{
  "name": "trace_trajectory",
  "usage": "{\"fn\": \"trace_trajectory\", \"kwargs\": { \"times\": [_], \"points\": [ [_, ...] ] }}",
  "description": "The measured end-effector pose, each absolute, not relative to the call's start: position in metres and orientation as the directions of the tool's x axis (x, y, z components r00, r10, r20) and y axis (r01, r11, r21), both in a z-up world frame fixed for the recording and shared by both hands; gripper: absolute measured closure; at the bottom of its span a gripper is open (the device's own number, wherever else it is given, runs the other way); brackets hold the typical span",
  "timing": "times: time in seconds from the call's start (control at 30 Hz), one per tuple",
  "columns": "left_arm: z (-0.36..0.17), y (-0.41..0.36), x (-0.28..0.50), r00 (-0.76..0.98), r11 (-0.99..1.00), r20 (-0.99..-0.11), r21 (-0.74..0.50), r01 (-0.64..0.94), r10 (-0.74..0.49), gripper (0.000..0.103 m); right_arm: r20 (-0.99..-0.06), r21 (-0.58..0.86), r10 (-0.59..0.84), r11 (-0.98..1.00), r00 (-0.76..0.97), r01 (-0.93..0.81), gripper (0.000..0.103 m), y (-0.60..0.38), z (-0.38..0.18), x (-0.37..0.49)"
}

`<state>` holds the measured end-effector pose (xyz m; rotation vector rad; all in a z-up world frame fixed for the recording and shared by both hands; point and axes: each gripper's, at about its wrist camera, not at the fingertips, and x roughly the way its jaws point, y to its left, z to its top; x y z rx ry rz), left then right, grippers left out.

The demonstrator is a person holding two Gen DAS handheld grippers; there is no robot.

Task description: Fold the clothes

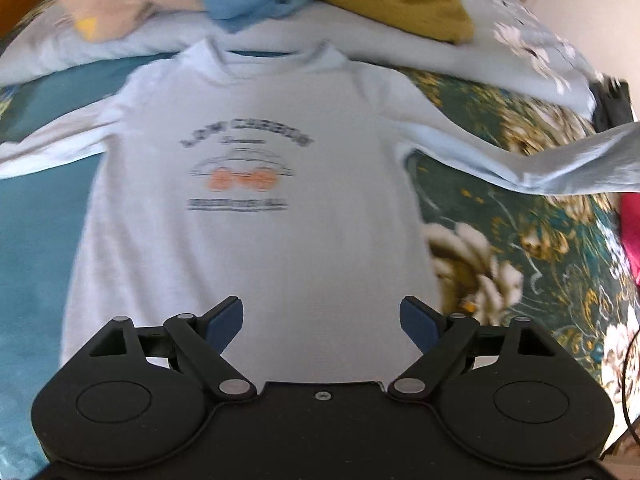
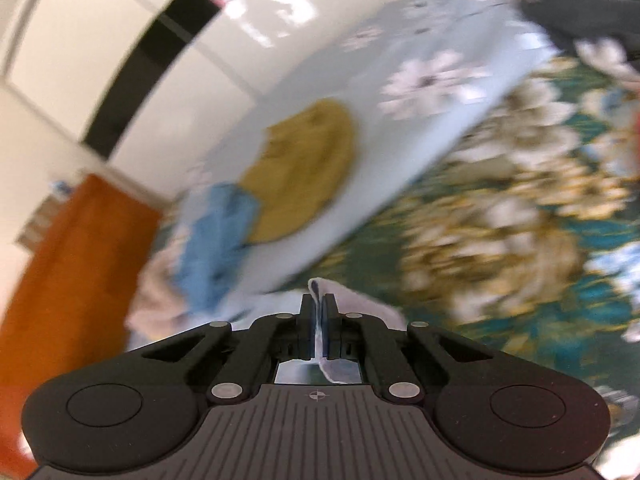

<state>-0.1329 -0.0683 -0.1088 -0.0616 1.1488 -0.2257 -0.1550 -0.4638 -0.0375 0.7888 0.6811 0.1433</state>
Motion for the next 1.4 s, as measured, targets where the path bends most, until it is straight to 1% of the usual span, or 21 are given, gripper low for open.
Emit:
{"fn": "trace_trajectory", "kwargs": {
  "times": [0.1, 0.27, 0.33, 0.47, 0.53, 0.63, 0.73, 0.93, 1.03, 1.2, 1.27, 1.3, 1.37, 1.4],
  "points": [
    [-0.103, -0.041, -0.134, 0.406, 0.98, -0.893, -0.165, 0.11, -0.196, 0.018, -0.433, 0.749, 0.463, 0.663, 0.774, 0.023, 0.101, -0.419, -0.021, -0.146],
    [-0.093, 0.008, -0.136, 0.433, 0.985, -0.885, -0.164, 0.052, -0.17, 0.018, -0.344, 0.781, 0.605, 0.609, 0.718, -0.139, 0.101, -0.333, -0.003, -0.128],
    [-0.091, 0.03, -0.138, 0.443, 0.987, -0.884, -0.157, 0.02, -0.15, 0.018, -0.34, 0.786, 0.667, 0.588, 0.663, -0.188, 0.101, -0.292, -0.007, -0.119],
    [-0.093, 0.078, -0.141, 0.45, 0.987, -0.888, -0.143, -0.07, -0.096, 0.018, -0.4, 0.777, 0.754, 0.58, 0.521, -0.242, 0.101, -0.213, -0.035, -0.107],
    [-0.095, 0.1, -0.143, 0.448, 0.985, -0.891, -0.133, -0.113, -0.069, 0.018, -0.46, 0.766, 0.764, 0.599, 0.452, -0.233, 0.101, -0.181, -0.06, -0.105],
    [-0.099, 0.129, -0.147, 0.443, 0.98, -0.896, -0.121, -0.16, -0.039, 0.018, -0.546, 0.749, 0.759, 0.632, 0.356, -0.198, 0.101, -0.145, -0.097, -0.108],
    [-0.104, 0.149, -0.15, 0.437, 0.976, -0.899, -0.118, -0.185, -0.025, 0.018, -0.586, 0.751, 0.763, 0.638, 0.274, -0.169, 0.101, -0.115, -0.124, -0.116],
    [-0.112, 0.163, -0.146, 0.429, 0.978, -0.902, -0.13, -0.162, -0.049, 0.018, -0.698, 0.669, 0.696, 0.718, 0.169, -0.195, 0.1, -0.069, -0.154, -0.139],
    [-0.115, 0.164, -0.141, 0.431, 0.982, -0.9, -0.135, -0.129, -0.067, 0.018, -0.726, 0.649, 0.672, 0.74, 0.147, -0.174, 0.1, -0.062, -0.165, -0.146],
    [-0.119, 0.169, -0.134, 0.434, 0.984, -0.896, -0.149, -0.102, -0.091, 0.018, -0.771, 0.595, 0.622, 0.78, 0.135, -0.193, 0.099, -0.05, -0.173, -0.155],
    [-0.121, 0.171, -0.131, 0.432, 0.983, -0.897, -0.153, -0.097, -0.097, 0.018, -0.783, 0.58, 0.608, 0.789, 0.128, -0.201, 0.097, -0.047, -0.174, -0.16],
    [-0.122, 0.172, -0.13, 0.43, 0.984, -0.898, -0.152, -0.093, -0.098, 0.018, -0.791, 0.573, 0.601, 0.793, 0.114, -0.209, 0.093, -0.044, -0.176, -0.161],
    [-0.122, 0.173, -0.129, 0.428, 0.985, -0.898, -0.15, -0.085, -0.1, 0.018, -0.795, 0.571, 0.6, 0.791, 0.094, -0.222, 0.091, -0.041, -0.176, -0.164],
    [-0.121, 0.175, -0.129, 0.43, 0.985, -0.897, -0.15, -0.081, -0.101, 0.018, -0.789, 0.579, 0.609, 0.781, 0.078, -0.235, 0.088, -0.041, -0.174, -0.167]
  ]
}}
